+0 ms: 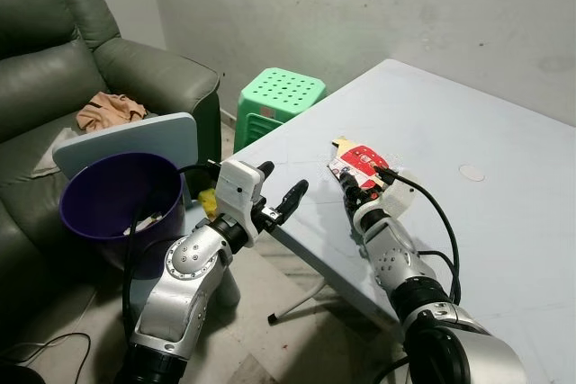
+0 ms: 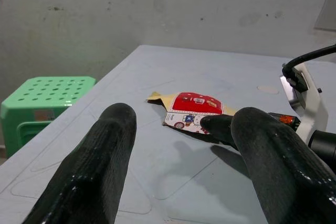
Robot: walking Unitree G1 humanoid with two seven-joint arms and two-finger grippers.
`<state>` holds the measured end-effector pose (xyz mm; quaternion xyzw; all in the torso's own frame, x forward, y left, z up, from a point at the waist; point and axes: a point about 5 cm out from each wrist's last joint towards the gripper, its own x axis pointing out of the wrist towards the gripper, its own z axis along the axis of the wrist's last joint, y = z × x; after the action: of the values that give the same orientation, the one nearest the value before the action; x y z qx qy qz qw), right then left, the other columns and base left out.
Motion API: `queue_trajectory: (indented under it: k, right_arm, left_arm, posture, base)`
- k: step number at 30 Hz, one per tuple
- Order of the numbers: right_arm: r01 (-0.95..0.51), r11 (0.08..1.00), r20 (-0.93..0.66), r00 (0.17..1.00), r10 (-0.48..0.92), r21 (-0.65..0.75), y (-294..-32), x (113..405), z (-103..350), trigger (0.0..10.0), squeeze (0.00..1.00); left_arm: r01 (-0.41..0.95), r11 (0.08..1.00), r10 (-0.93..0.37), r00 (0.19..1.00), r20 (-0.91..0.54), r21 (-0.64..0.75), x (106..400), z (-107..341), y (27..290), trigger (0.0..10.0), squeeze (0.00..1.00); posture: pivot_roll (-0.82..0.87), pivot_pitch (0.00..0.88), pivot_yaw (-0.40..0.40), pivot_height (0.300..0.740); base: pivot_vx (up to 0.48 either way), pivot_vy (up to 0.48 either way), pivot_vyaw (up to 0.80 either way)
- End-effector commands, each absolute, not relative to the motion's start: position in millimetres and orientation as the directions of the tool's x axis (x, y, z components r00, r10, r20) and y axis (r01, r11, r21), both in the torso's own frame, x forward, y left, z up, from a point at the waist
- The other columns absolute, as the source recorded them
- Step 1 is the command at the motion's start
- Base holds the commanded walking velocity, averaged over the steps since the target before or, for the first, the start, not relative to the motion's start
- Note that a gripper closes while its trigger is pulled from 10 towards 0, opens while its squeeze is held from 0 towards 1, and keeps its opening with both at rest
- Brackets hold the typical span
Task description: Picking trash to rubbish bin
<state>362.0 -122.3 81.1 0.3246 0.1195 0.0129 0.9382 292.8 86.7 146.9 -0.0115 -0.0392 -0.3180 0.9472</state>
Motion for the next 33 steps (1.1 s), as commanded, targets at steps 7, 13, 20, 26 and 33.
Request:
queue_trajectory:
  k: [7,13,20,26,33]
  right_arm:
    - [0.051,0.792,-0.208,0.973,0.097,0.609,-122.2,365.2,85.2,0.0,0.00]
    - [0.059,0.789,-0.214,0.972,0.093,0.611,-122.4,365.3,84.7,0.0,0.00]
    - [0.055,0.793,-0.210,0.973,0.092,0.607,-123.4,365.3,84.9,0.0,0.00]
    - [0.055,0.792,-0.207,0.974,0.092,0.608,-123.6,365.5,85.1,0.0,0.00]
    - [0.049,0.793,-0.201,0.975,0.094,0.608,-123.7,365.5,85.5,0.0,0.00]
  left_arm:
    - [0.599,0.800,-0.599,0.795,0.096,0.024,293.6,151.8,86.1,10.0,0.00]
    - [0.600,0.799,-0.600,0.794,0.097,0.027,293.6,151.9,85.9,10.0,0.00]
    - [0.597,0.802,-0.597,0.796,0.100,0.030,294.5,152.8,86.5,10.0,0.00]
    - [0.597,0.802,-0.597,0.796,0.101,0.031,294.5,153.0,86.5,10.0,0.00]
    - [0.593,0.805,-0.593,0.799,0.103,0.032,294.9,153.3,87.1,10.0,0.00]
  posture:
    - [0.03,0.000,-0.069,0.740]
    - [0.03,0.000,-0.069,0.740]
    - [0.04,0.000,-0.070,0.740]
    - [0.04,0.000,-0.071,0.740]
    - [0.04,0.000,-0.071,0.740]
  base:
    - [0.000,0.000,0.00]
    - [0.000,0.000,0.00]
    - [0.000,0.000,0.00]
    - [0.000,0.000,0.00]
    - [0.000,0.000,0.00]
